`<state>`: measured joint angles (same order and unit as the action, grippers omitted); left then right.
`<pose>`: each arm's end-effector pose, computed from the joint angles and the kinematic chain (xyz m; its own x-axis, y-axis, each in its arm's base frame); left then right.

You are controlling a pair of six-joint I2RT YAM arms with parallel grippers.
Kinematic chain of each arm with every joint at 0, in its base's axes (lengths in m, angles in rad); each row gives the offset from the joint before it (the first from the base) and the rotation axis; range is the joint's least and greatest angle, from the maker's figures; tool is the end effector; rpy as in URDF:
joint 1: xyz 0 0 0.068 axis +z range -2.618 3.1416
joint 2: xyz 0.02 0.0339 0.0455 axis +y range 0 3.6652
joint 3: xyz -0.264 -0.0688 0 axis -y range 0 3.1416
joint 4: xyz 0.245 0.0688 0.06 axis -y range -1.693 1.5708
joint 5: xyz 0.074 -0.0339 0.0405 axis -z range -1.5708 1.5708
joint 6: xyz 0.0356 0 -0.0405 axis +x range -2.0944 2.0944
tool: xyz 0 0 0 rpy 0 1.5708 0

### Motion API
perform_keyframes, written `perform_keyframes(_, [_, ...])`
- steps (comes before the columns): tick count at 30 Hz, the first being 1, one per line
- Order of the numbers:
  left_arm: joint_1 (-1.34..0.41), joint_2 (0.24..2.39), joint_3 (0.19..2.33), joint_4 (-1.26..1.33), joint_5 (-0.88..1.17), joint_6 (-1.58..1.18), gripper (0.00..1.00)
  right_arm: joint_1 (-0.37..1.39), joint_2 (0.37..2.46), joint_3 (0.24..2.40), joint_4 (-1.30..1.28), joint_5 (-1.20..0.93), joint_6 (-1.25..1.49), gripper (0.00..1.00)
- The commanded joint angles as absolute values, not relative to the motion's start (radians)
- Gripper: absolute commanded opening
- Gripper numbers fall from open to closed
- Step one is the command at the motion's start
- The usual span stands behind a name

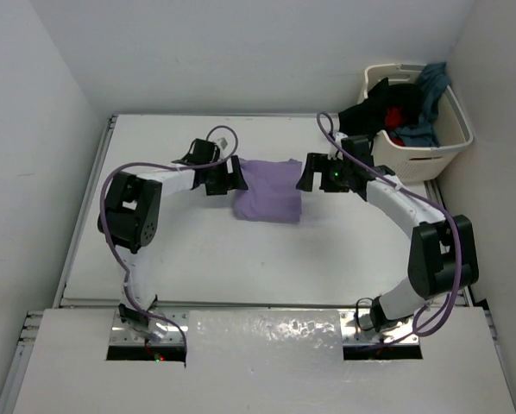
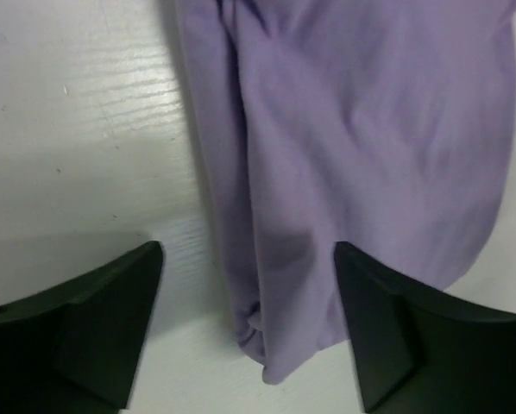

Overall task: Fold and stack the t-shirts
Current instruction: Put the neatly folded tshirt into the corner of the board with the left arm

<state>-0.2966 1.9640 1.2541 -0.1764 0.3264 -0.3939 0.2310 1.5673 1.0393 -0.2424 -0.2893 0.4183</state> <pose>0.3928 -0.1320 0.1597 -0.8648 -0.1158 -0.4885 0.1503 0.8687 -0.4721 0.3272 0.0874 0.2306 -0.7896 0.2142 -0.5751 -0.1072 0.8745 0.4731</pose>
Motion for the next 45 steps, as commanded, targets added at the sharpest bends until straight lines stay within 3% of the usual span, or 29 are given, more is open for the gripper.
perform_keyframes(1, [-0.314,1.985,1.272,-0.127,0.336,-0.380,0.73,0.230,1.526,1.034,-0.229,-0.267,0.387,0.99])
perform_keyframes(2, [-0.318,2.008,1.276,-0.130,0.336,-0.383,0.68,0.229,1.528,1.032,-0.235,-0.265,0.384,0.99])
perform_keyframes(3, [-0.318,2.019,1.279,-0.132,0.337,-0.385,0.57,0.229,1.526,1.031,-0.238,-0.261,0.383,0.99])
perform_keyframes(5, [-0.318,2.043,1.279,-0.129,0.330,-0.388,0.52,0.229,1.522,1.026,-0.239,-0.262,0.380,0.99])
perform_keyframes(11, [-0.319,2.089,1.289,-0.112,0.339,-0.383,0.26,0.229,1.506,1.006,-0.239,-0.261,0.376,0.99])
perform_keyframes(14, [-0.319,2.091,1.296,-0.103,0.348,-0.364,0.00,0.229,1.500,1.002,-0.250,-0.252,0.367,0.99])
perform_keyframes(25, [-0.192,2.075,1.500,-0.258,0.248,-0.099,0.00,0.225,1.496,1.006,-0.302,-0.176,0.275,0.99])
perform_keyframes(32, [-0.098,2.244,1.873,-0.483,0.180,0.149,0.00,0.224,1.568,1.052,-0.314,-0.153,0.242,0.99])
perform_keyframes(36, [-0.009,2.359,2.064,-0.561,0.173,0.170,0.00,0.222,1.601,1.086,-0.327,-0.144,0.230,0.99])
perform_keyframes(45, [0.213,2.445,2.169,-0.505,0.208,0.149,0.00,0.222,1.626,1.147,-0.337,-0.126,0.230,0.99])
